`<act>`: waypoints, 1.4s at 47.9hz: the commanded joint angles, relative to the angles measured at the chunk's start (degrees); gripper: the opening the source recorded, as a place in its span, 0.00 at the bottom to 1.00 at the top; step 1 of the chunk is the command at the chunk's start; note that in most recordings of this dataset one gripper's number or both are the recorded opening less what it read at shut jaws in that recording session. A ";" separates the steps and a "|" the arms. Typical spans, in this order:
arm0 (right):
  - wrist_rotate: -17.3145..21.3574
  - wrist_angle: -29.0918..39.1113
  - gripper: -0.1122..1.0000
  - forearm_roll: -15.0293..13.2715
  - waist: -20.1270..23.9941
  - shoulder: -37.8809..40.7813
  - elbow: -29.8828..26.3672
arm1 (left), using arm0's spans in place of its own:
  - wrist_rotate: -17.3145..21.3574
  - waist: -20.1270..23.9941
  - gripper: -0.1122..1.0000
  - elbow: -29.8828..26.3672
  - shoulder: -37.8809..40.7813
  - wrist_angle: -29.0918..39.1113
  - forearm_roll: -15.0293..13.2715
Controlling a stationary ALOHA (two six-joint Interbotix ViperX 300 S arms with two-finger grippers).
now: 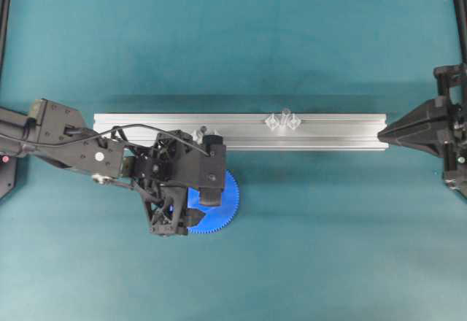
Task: Find the location of the shaft and insert the large gear.
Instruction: 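Close the left gripper on the blue gear hub and lift it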
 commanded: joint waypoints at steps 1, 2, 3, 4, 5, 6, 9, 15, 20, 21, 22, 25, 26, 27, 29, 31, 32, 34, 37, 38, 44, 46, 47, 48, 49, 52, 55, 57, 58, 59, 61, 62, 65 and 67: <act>0.62 0.70 0.15 0.00 -0.18 -0.62 -0.62 | 0.09 0.18 0.94 -1.32 -0.18 -0.18 0.18; 0.62 0.97 0.15 0.00 -0.18 -0.79 -0.62 | 0.09 0.18 0.94 -1.41 -0.09 -0.09 0.18; 0.62 1.14 0.15 0.00 -0.18 -0.97 -0.53 | 0.09 0.18 0.94 -1.41 0.00 0.00 0.18; 0.62 1.32 0.15 0.00 -0.18 -1.14 -0.62 | 0.09 0.26 0.94 -1.49 0.18 0.18 0.18; 0.62 1.49 0.15 0.00 -0.18 -1.23 -0.53 | 0.09 0.18 0.94 -1.58 0.35 0.35 0.18; 0.62 1.76 0.15 0.00 -0.26 -1.32 -0.53 | 0.09 0.18 0.94 -1.67 0.44 0.62 0.18; 0.62 1.93 0.15 0.00 -0.26 -1.67 -0.35 | 0.09 0.18 0.94 -2.11 0.62 1.76 0.18; 0.62 1.85 0.15 0.00 -0.26 -1.76 -0.18 | 0.18 0.26 0.94 -2.72 1.14 3.69 0.18; 0.62 1.85 0.15 0.00 -0.44 -1.76 -0.09 | 0.09 0.18 0.94 -2.90 1.49 3.78 0.18; 0.62 1.85 0.15 0.00 -0.44 -1.76 -0.09 | 0.09 0.18 0.94 -2.99 1.58 3.78 0.18; 0.62 1.85 0.15 -0.09 -0.44 -1.76 0.00 | 0.09 0.26 0.94 -2.99 1.67 3.78 0.18; 0.62 1.85 0.15 0.00 -0.44 -1.76 0.00 | 0.09 0.18 0.94 -3.25 1.93 3.78 0.18; 0.62 1.85 0.15 0.00 -0.44 -1.76 0.00 | 0.09 0.18 0.94 -3.34 2.02 3.78 0.18; 0.62 1.85 0.15 0.00 -0.44 -1.76 0.00 | 0.09 0.26 0.94 -3.34 2.02 3.78 0.18; 0.62 1.85 0.15 0.00 -0.44 -1.76 0.00 | 0.09 0.18 0.94 -3.43 2.20 3.78 0.18; 0.62 1.85 0.15 0.00 -0.44 -1.76 0.00 | 0.09 0.18 0.94 -3.60 2.29 3.78 0.18; 0.62 1.85 0.15 0.00 -0.44 -1.76 0.00 | 0.09 0.18 0.94 -3.69 2.37 3.78 0.18; 0.62 1.85 0.15 0.00 -0.44 -1.76 0.00 | 0.09 0.18 0.94 -3.60 2.46 3.78 0.18; 0.62 1.85 0.15 0.00 -0.44 -1.76 0.00 | 0.09 0.18 0.94 -3.60 2.64 4.04 0.18; 0.62 1.85 0.15 0.00 -0.44 -1.76 0.00 | 0.09 0.18 0.94 -3.60 2.64 4.04 0.18; 0.62 1.85 0.15 0.00 -0.44 -1.76 0.00 | 0.09 0.18 0.94 -3.60 2.72 4.57 0.18; 0.62 1.76 0.15 0.00 -0.44 -1.76 0.00 | 0.09 0.26 0.94 -3.60 2.64 4.83 0.18; 0.62 1.76 0.15 0.00 -0.44 -1.76 0.00 | 0.09 0.18 0.94 -3.60 2.72 5.01 0.18; 0.62 1.76 0.15 0.00 -0.44 -1.76 0.00 | 0.09 0.26 0.94 -3.69 2.72 5.10 0.18; 0.62 1.67 0.15 0.00 -0.44 -1.76 0.00 | 0.09 0.18 0.94 -3.69 2.72 5.27 0.18; 0.62 1.67 0.15 0.00 -0.44 -1.76 0.00 | 0.00 0.26 0.94 -3.69 2.72 5.80 0.18; 0.62 1.49 0.15 0.00 -0.44 -1.76 0.00 | 0.00 0.18 0.94 -3.69 2.81 6.15 0.18; 0.62 1.49 0.15 0.00 -0.44 -1.76 0.00 | 0.00 0.18 0.94 -3.69 2.90 6.42 0.18; 0.62 1.49 0.15 0.00 -0.44 -1.76 0.09 | 0.00 0.18 0.94 -3.69 2.90 6.50 0.18; 0.62 1.41 0.15 0.00 -0.44 -1.76 0.00 | -0.09 0.18 0.94 -3.78 2.90 6.59 0.18; 0.62 1.41 0.15 0.00 -0.44 -1.76 0.00 | -0.35 0.18 0.94 -3.78 2.90 6.68 0.18; 0.62 1.49 0.15 0.00 -0.44 -1.76 0.00 | -0.53 0.18 0.94 -3.78 2.90 6.68 0.18; 0.62 1.41 0.15 0.00 -0.44 -1.76 0.00 | -0.88 0.18 0.93 -3.96 2.99 6.86 0.18; 0.62 1.41 0.15 0.00 -0.44 -1.76 0.09 | -1.23 0.18 0.92 -4.22 3.08 6.86 0.18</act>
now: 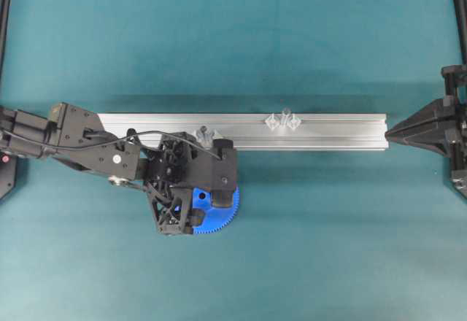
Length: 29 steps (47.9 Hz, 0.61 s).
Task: Find the location of the shaft and insert the large gear.
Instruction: 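Close the left gripper on the blue gear hub and lift it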
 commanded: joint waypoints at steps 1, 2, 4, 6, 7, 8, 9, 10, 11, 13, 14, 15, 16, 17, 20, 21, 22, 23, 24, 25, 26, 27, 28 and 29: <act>0.53 -0.44 0.15 0.00 -0.09 0.35 -0.44 | -0.44 0.00 0.92 -1.14 -0.44 0.09 0.18; 0.53 -0.44 0.15 0.00 -0.09 0.35 -0.44 | -0.53 0.00 0.91 -1.23 -0.44 0.09 0.18; 0.53 -0.44 0.15 0.00 -0.09 0.35 -0.44 | -0.79 0.09 0.89 -1.32 -0.35 0.09 0.18; 0.53 -0.44 0.15 0.00 -0.09 0.35 -0.53 | -0.97 0.00 0.85 -1.41 -0.35 0.09 0.18; 0.53 -0.44 0.15 0.00 -0.09 0.35 -0.53 | -1.14 0.00 0.83 -1.49 -0.18 0.18 0.18; 0.53 -0.44 0.15 0.00 -0.09 0.35 -0.44 | -1.23 0.00 0.81 -1.49 -0.18 0.18 0.18; 0.53 -0.44 0.15 -0.09 -0.09 0.35 -0.44 | -1.23 0.00 0.78 -1.49 -0.09 0.26 0.18; 0.53 -0.44 0.15 0.00 -0.09 0.35 -0.44 | -1.23 0.00 0.75 -1.58 -0.09 0.44 0.18; 0.53 -0.44 0.15 0.00 -0.09 0.35 -0.44 | -1.23 0.00 0.74 -1.58 -0.09 0.62 0.26; 0.53 -0.53 0.15 -0.09 -0.09 0.35 -0.44 | -1.23 0.00 0.74 -1.76 -0.18 1.23 0.18; 0.53 -0.44 0.15 0.00 -0.09 0.35 -0.44 | -1.23 0.00 0.75 -1.76 -0.18 1.58 0.18; 0.53 -0.44 0.15 0.00 -0.09 0.35 -0.44 | -1.23 0.00 0.74 -1.93 -0.26 2.02 0.18; 0.53 -0.44 0.15 0.00 -0.09 0.35 -0.44 | -1.14 0.00 0.74 -2.02 -0.35 2.37 0.18; 0.53 -0.53 0.15 0.00 -0.09 0.35 -0.44 | -0.97 0.00 0.74 -2.20 -0.35 2.81 0.18; 0.53 -0.53 0.15 0.00 -0.09 0.26 -0.44 | -0.79 0.00 0.74 -2.64 -0.35 4.13 0.18; 0.53 -0.53 0.15 0.00 -0.09 0.26 -0.44 | -0.70 0.00 0.74 -2.81 -0.35 4.39 0.18; 0.53 -0.53 0.15 0.00 -0.09 0.26 -0.44 | -0.70 0.00 0.74 -2.81 -0.26 4.66 0.18; 0.53 -0.53 0.15 0.00 -0.09 0.26 -0.35 | -0.70 0.09 0.74 -3.08 -0.18 4.92 0.18; 0.53 -0.53 0.15 0.00 -0.09 0.26 -0.44 | -0.70 0.09 0.74 -3.08 -0.18 5.10 0.18; 0.53 -0.53 0.15 0.00 -0.09 0.26 -0.44 | -0.70 0.00 0.74 -3.16 -0.09 5.27 0.18; 0.53 -0.44 0.15 0.00 -0.18 0.18 -0.44 | -0.70 0.00 0.74 -3.25 -0.09 5.36 0.18; 0.53 -0.53 0.15 0.00 -0.09 0.18 -0.44 | -0.70 0.00 0.74 -3.25 -0.09 5.36 0.18; 0.53 -0.53 0.15 0.00 -0.09 0.18 -0.44 | -0.70 0.09 0.74 -3.34 -0.18 5.36 0.18; 0.53 -0.53 0.15 0.00 -0.09 0.09 -0.44 | -0.70 0.00 0.74 -3.43 -0.26 5.36 0.18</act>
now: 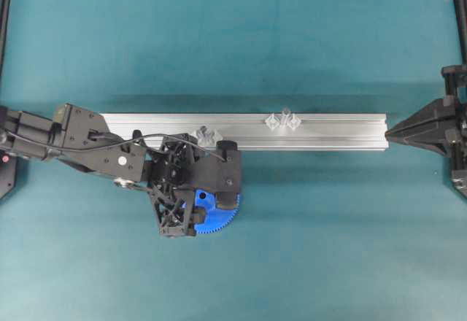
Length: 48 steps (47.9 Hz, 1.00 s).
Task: Find the location of the shaft and insert the large gear.
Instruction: 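Close the left gripper on the blue gear hub and lift it, then carry the gear with the left gripper over the right-hand shaft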
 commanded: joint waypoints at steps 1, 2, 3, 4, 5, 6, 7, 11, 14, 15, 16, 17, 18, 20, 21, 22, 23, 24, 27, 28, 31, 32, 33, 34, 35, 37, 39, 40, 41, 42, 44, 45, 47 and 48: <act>0.62 -0.44 0.15 0.00 -0.09 0.18 -0.53 | 0.00 0.18 0.74 -1.23 -0.97 0.09 0.09; 0.62 -0.44 0.15 0.00 -0.09 0.18 -0.53 | 0.00 0.18 0.74 -1.41 -0.97 0.09 0.09; 0.62 -0.44 0.15 0.00 -0.09 0.18 -0.44 | 0.00 0.18 0.74 -1.58 -0.97 0.09 0.09; 0.62 -0.44 0.15 -0.09 -0.09 0.09 -0.53 | 0.00 0.18 0.74 -1.76 -0.97 0.09 0.09; 0.62 -0.44 0.15 0.00 -0.09 0.00 -0.53 | 0.00 0.18 0.74 -1.85 -1.05 0.09 0.09; 0.62 -0.53 0.15 0.00 -0.18 0.00 -0.53 | 0.00 0.26 0.74 -2.11 -1.23 0.09 0.09; 0.62 -0.53 0.15 0.00 -0.18 -0.09 -0.53 | 0.09 0.18 0.74 -2.29 -1.32 0.09 0.09; 0.62 -0.79 0.15 0.00 -0.35 -0.35 -0.53 | 0.44 0.18 0.74 -3.25 -1.85 0.00 0.09; 0.62 -1.05 0.15 0.00 -0.44 -0.53 -0.53 | 1.05 0.18 0.74 -4.31 -2.20 -0.09 0.09; 0.62 -1.14 0.15 0.00 -0.44 -0.70 -0.53 | 1.32 0.26 0.74 -4.57 -2.29 -0.09 0.09; 0.62 -1.23 0.15 0.00 -0.44 -0.70 -0.44 | 1.58 0.18 0.74 -4.83 -2.37 -0.09 0.09; 0.62 -1.41 0.15 0.00 -0.53 -0.79 -0.44 | 1.85 0.18 0.74 -5.19 -2.55 -0.09 0.09; 0.62 -1.49 0.15 0.00 -0.53 -0.97 -0.44 | 2.20 0.26 0.74 -5.45 -2.64 -0.09 0.09; 0.62 -1.76 0.15 0.00 -0.53 -1.14 -0.44 | 2.81 0.18 0.74 -6.06 -2.81 -0.09 0.09; 0.62 -1.85 0.15 0.00 -0.53 -1.23 -0.35 | 3.25 0.26 0.74 -6.42 -2.99 -0.09 0.09; 0.62 -1.85 0.15 0.00 -0.53 -1.41 -0.18 | 3.52 0.26 0.74 -6.77 -3.08 0.00 0.09; 0.62 -1.85 0.15 0.00 -0.53 -1.49 -0.18 | 3.87 0.35 0.74 -7.03 -3.25 -0.09 0.09; 0.62 -1.85 0.15 -0.09 -0.62 -1.58 0.00 | 4.13 0.44 0.74 -7.38 -3.34 -0.09 0.09; 0.62 -1.85 0.15 0.00 -0.53 -1.85 0.09 | 5.10 0.97 0.74 -8.44 -3.78 -0.09 0.09; 0.62 -1.85 0.15 0.00 -0.53 -1.93 0.18 | 5.36 1.23 0.74 -8.70 -3.87 -0.18 0.09; 0.62 -1.93 0.15 0.00 -0.53 -2.11 0.18 | 6.15 2.29 0.74 -9.84 -4.31 -0.09 0.09; 0.62 -1.93 0.15 0.00 -0.53 -2.20 0.18 | 6.33 2.64 0.74 -10.20 -4.48 -0.18 0.09; 0.62 -2.11 0.15 0.00 -0.53 -2.29 0.26 | 6.50 2.99 0.74 -10.55 -4.57 -0.18 0.09; 0.62 -2.20 0.15 0.00 -0.53 -2.37 0.26 | 6.77 3.52 0.74 -10.90 -4.66 -0.18 0.09; 0.62 -2.37 0.15 0.00 -0.53 -2.37 0.26 | 7.12 4.13 0.74 -11.43 -4.92 -0.18 0.09; 0.62 -2.64 0.15 0.00 -0.53 -2.55 0.26 | 7.56 5.01 0.74 -12.22 -5.19 -0.18 0.09; 0.62 -2.90 0.15 0.00 -0.53 -2.64 0.44 | 8.09 5.80 0.74 -12.92 -5.45 -0.26 0.09; 0.62 -2.90 0.15 0.00 -0.53 -2.64 0.44 | 8.53 6.24 0.74 -13.27 -5.54 -0.26 0.09; 0.62 -2.99 0.15 0.00 -0.62 -2.64 0.53 | 8.96 6.59 0.74 -13.54 -5.62 -0.26 0.09; 0.62 -2.99 0.15 0.00 -0.53 -2.64 0.53 | 9.40 7.03 0.74 -13.80 -5.62 -0.26 0.09; 0.62 -2.99 0.15 -0.09 -0.53 -2.72 0.62 | 10.55 7.65 0.74 -14.33 -5.71 -0.26 0.09; 0.62 -2.99 0.15 0.00 -0.53 -2.72 0.62 | 11.07 7.91 0.74 -14.59 -5.71 -0.26 0.09; 0.62 -2.99 0.15 -0.09 -0.53 -2.72 0.70 | 12.48 8.44 0.74 -14.85 -5.54 -0.26 0.18; 0.62 -2.99 0.15 0.00 -0.53 -2.72 0.70 | 13.10 8.70 0.74 -14.94 -5.45 -0.26 0.09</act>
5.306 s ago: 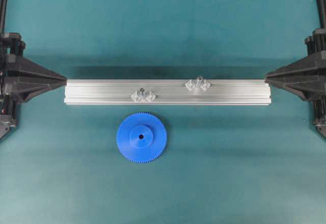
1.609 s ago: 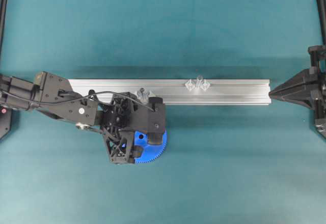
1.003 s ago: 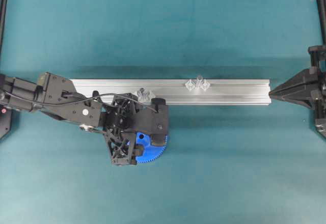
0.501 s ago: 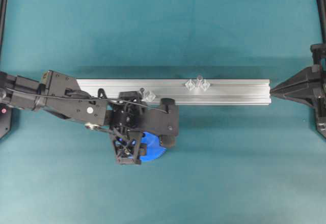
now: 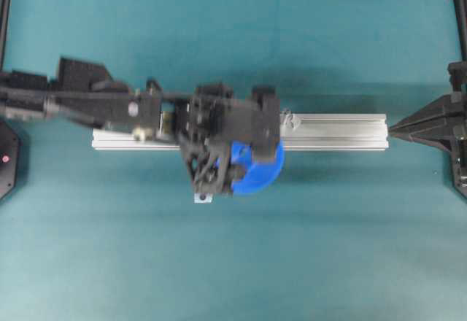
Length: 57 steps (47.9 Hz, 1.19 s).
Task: Find the location of the shaft and insert the large gear.
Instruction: 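Carry the gear with the left gripper over the right-hand shaft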
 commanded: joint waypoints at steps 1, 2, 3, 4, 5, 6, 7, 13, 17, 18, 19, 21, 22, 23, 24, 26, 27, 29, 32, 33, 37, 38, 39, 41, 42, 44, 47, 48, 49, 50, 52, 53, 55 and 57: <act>0.53 -0.53 0.15 -0.09 -0.09 0.35 -0.53 | 2.11 0.70 0.74 -2.37 -2.20 -0.44 0.18; 0.53 -0.53 0.15 0.00 -0.09 0.35 -0.44 | 2.64 0.97 0.74 -2.55 -2.20 -0.53 0.18; 0.53 -0.53 0.15 -0.09 -0.09 0.35 -0.44 | 3.08 1.23 0.74 -2.81 -2.20 -0.62 0.18; 0.53 -0.53 0.15 0.00 -0.09 0.35 -0.44 | 3.52 1.41 0.74 -2.99 -2.11 -0.70 0.18; 0.53 -0.53 0.15 -0.09 -0.09 0.44 -0.44 | 3.96 1.67 0.74 -3.34 -2.02 -0.88 0.18; 0.53 -0.53 0.15 0.00 -0.09 0.35 -0.44 | 4.22 1.93 0.74 -3.52 -1.85 -1.05 0.18; 0.53 -0.53 0.15 0.00 -0.09 0.35 -0.44 | 4.48 2.11 0.74 -3.87 -1.67 -1.23 0.18; 0.53 -0.53 0.15 -0.09 -0.09 0.35 -0.35 | 5.10 3.25 0.74 -5.80 -0.18 -2.46 0.18; 0.53 -0.53 0.15 0.00 -0.09 0.35 -0.26 | 5.19 3.78 0.74 -7.12 0.97 -2.99 0.18; 0.53 -0.53 0.15 0.00 -0.09 0.35 -0.26 | 5.27 3.87 0.74 -7.38 1.23 -3.08 0.18; 0.53 -0.53 0.15 0.00 -0.18 0.35 -0.26 | 5.27 4.04 0.74 -7.73 1.49 -3.08 0.18; 0.53 -0.44 0.15 0.00 -0.09 0.26 -0.26 | 5.27 4.31 0.74 -8.44 1.93 -3.25 0.18; 0.53 -0.44 0.15 0.00 -0.09 0.26 -0.26 | 5.27 4.39 0.74 -8.61 2.20 -3.25 0.18; 0.53 -0.35 0.15 -0.09 -0.09 0.18 -0.26 | 5.27 4.48 0.74 -8.96 2.55 -3.34 0.26; 0.53 -0.35 0.15 0.00 -0.09 0.18 -0.26 | 5.27 4.57 0.74 -9.23 2.81 -3.34 0.18; 0.53 -0.26 0.15 0.00 -0.09 0.09 -0.26 | 5.27 4.83 0.74 -10.02 3.60 -3.43 0.18; 0.62 -0.26 0.15 0.00 -0.09 0.00 -0.26 | 5.27 4.92 0.74 -10.28 3.96 -3.43 0.18; 0.53 -0.26 0.15 0.00 -0.18 -0.18 -0.09 | 5.36 5.01 0.74 -10.81 4.57 -3.43 0.18; 0.53 -0.09 0.15 0.00 -0.09 -0.53 0.09 | 5.71 5.10 0.74 -11.51 5.45 -3.43 0.18; 0.53 -0.09 0.15 0.00 -0.18 -0.70 0.26 | 5.89 5.19 0.74 -11.69 5.63 -3.43 0.18; 0.53 0.00 0.15 0.00 -0.18 -1.32 0.53 | 6.59 5.19 0.74 -12.48 6.86 -3.43 0.18; 0.53 0.09 0.15 0.00 -0.18 -1.49 0.62 | 6.77 5.27 0.74 -12.74 7.12 -3.43 0.18; 0.53 0.09 0.15 0.00 -0.26 -1.76 0.70 | 6.94 5.27 0.74 -12.92 7.38 -3.43 0.18; 0.62 0.26 0.15 0.00 -0.26 -2.02 0.79 | 7.12 5.19 0.74 -13.27 8.00 -3.43 0.18; 0.53 0.26 0.15 0.00 -0.26 -2.20 0.79 | 7.21 5.19 0.74 -13.36 8.17 -3.34 0.18; 0.53 0.35 0.15 0.00 -0.35 -2.46 0.88 | 7.29 5.36 0.74 -13.62 8.70 -3.16 0.18; 0.53 0.62 0.15 0.00 -0.44 -2.64 0.88 | 7.29 5.62 0.74 -14.15 9.32 -2.64 0.18; 0.53 0.62 0.15 -0.09 -0.44 -2.81 0.97 | 7.29 5.62 0.74 -14.24 9.49 -2.46 0.18; 0.62 0.70 0.15 0.00 -0.53 -2.81 0.88 | 7.29 5.62 0.74 -14.33 9.67 -2.29 0.18; 0.53 0.70 0.15 0.00 -0.53 -2.90 0.97 | 7.29 5.62 0.74 -14.41 9.76 -2.11 0.18; 0.62 0.70 0.15 0.00 -0.53 -2.90 0.97 | 7.29 5.62 0.74 -14.50 10.11 -1.85 0.18; 0.53 0.70 0.15 0.00 -0.53 -2.90 1.05 | 7.29 5.62 0.74 -14.50 10.20 -1.76 0.18; 0.62 0.70 0.15 -0.09 -0.70 -2.90 1.14 | 7.29 5.80 0.74 -14.50 10.37 -1.58 0.18; 0.53 0.70 0.15 0.00 -0.79 -2.90 1.32 | 7.29 5.98 0.74 -14.50 10.63 -1.32 0.18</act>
